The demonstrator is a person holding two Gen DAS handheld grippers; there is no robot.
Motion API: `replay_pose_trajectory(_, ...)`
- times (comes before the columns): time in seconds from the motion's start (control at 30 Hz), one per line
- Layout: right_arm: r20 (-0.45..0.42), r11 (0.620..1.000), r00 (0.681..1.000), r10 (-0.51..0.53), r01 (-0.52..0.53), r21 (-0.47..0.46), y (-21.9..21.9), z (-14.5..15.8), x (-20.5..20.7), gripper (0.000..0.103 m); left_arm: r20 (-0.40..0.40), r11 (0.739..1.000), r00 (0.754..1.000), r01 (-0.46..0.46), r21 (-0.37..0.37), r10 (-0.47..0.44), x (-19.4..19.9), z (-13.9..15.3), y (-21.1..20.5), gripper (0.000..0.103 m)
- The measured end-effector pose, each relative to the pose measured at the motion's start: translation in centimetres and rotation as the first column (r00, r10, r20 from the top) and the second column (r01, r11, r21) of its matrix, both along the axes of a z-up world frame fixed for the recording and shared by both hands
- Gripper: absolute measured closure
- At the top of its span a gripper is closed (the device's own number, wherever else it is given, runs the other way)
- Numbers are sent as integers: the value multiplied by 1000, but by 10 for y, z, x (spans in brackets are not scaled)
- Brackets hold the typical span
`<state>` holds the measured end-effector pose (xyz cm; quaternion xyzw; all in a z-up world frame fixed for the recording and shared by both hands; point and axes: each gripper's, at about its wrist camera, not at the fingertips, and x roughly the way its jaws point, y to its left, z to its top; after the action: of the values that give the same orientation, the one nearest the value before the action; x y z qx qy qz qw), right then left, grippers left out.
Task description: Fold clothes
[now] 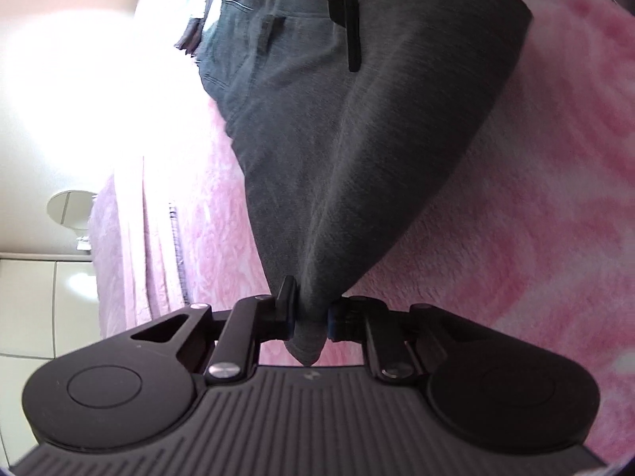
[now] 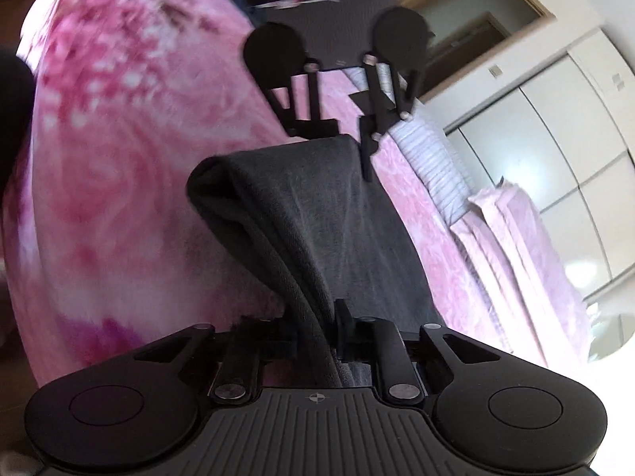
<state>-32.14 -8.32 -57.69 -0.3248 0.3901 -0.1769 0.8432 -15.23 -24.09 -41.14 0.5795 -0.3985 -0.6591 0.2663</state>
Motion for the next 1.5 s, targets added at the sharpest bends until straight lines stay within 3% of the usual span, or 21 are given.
replay_pose_trajectory(0.3,-15,984,1000,-14,16,177,8,39,13,89,-28,998,998,-59,2,59,2,8,33,92)
replay_pose_trajectory(0.67,54,976,995,78,-87,200,75,61,12,91,-13,984,984,-178,-22,177,31,45,106,92)
replay_pose_trajectory(0.87,174,903,965,197,-248,352,114,81,30,91,43,951,952,-306,41,304,61,83,154,92)
replay_pose_trajectory(1.0,285,853,945,162,-279,441,105,101,26,91,23,937,940,-342,72,342,56,121,144,91)
replay_pose_trajectory(1.07,353,838,932,83,-257,481,77,114,7,91,2,940,942,-334,69,334,43,142,127,91)
replay_pose_trajectory(1.23,492,784,861,-126,-217,581,9,145,-42,92,-167,954,940,-300,2,296,-12,193,57,80)
replay_pose_trajectory(1.27,514,771,841,-169,-212,601,-5,152,-51,92,-203,955,936,-295,-13,286,-23,204,43,72)
replay_pose_trajectory(1.37,565,724,768,-301,-202,659,-46,169,-81,93,-338,957,907,-287,-51,253,-55,230,1,68)
replay_pose_trajectory(1.43,561,665,711,-424,-176,725,-82,165,-110,92,-415,956,878,-288,-58,239,-73,238,-22,63)
replay_pose_trajectory(1.5,524,572,644,-558,-159,804,-117,142,-139,92,-441,959,865,-282,-30,241,-88,230,-44,61)
